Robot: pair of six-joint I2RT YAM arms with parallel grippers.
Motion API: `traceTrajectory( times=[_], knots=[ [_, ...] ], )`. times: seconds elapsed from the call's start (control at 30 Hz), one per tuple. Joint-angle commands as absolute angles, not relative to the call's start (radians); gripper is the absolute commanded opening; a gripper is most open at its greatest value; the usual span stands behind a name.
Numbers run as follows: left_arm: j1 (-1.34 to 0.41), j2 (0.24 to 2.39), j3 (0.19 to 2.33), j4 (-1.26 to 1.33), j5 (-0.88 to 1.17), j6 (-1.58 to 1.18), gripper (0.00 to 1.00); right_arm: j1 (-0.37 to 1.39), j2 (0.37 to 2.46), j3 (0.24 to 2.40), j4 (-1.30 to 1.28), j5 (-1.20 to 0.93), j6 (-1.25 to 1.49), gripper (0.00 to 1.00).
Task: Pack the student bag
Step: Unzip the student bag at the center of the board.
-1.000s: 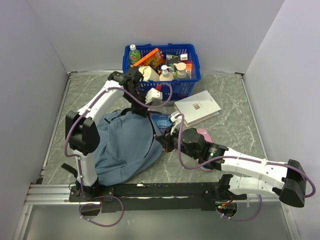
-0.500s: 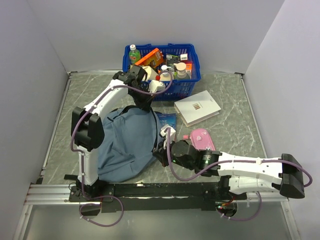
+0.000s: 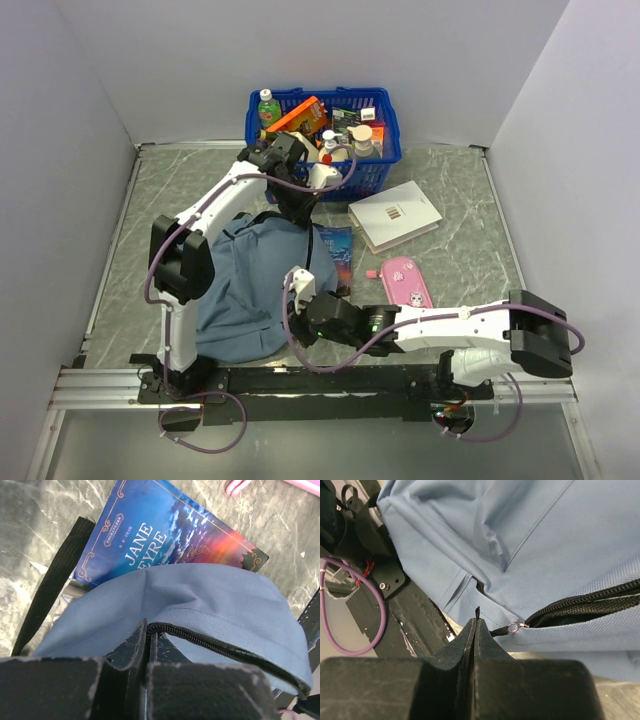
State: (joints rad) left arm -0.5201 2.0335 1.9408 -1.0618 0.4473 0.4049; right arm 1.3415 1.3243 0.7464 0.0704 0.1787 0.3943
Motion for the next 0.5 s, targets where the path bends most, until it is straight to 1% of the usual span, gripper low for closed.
traceTrajectory(
  times=[0.0, 0.1, 0.17, 0.2, 0.27, 0.3, 0.37, 0.4, 0.47],
  knots=[
    [-0.509, 2.057, 2.059, -0.911, 0.405, 0.390, 0.01, 1.390, 1.356, 0.785, 0.140, 0.046, 0.417, 0.00],
    [-0.511, 2.056, 2.080, -0.923, 0.423, 0.387, 0.01, 1.390, 1.413, 0.773, 0.175, 0.003, 0.410, 0.00],
    [-0.512, 2.048, 2.066, -0.923, 0.445, 0.387, 0.01, 1.390, 1.445, 0.808, 0.163, -0.018, 0.397, 0.01],
    [-0.520, 2.045, 2.056, -0.926, 0.454, 0.397, 0.01, 1.390, 1.469, 0.825, 0.153, -0.031, 0.379, 0.12],
    [-0.526, 2.017, 1.991, -0.939, 0.474, 0.444, 0.01, 1.390, 1.476, 0.859, 0.141, -0.031, 0.364, 0.25],
    [-0.537, 2.007, 1.965, -0.957, 0.521, 0.478, 0.01, 1.391, 1.439, 0.862, 0.105, -0.006, 0.368, 0.40],
    [-0.548, 1.971, 1.886, -0.998, 0.540, 0.530, 0.01, 1.391, 1.347, 0.815, 0.095, 0.096, 0.377, 0.51],
    [-0.552, 1.961, 1.862, -1.011, 0.563, 0.543, 0.01, 1.385, 1.225, 0.743, 0.107, 0.129, 0.388, 0.70],
    [-0.554, 1.918, 1.792, -1.008, 0.577, 0.548, 0.06, 1.367, 1.113, 0.684, 0.110, 0.169, 0.405, 0.90]
  ],
)
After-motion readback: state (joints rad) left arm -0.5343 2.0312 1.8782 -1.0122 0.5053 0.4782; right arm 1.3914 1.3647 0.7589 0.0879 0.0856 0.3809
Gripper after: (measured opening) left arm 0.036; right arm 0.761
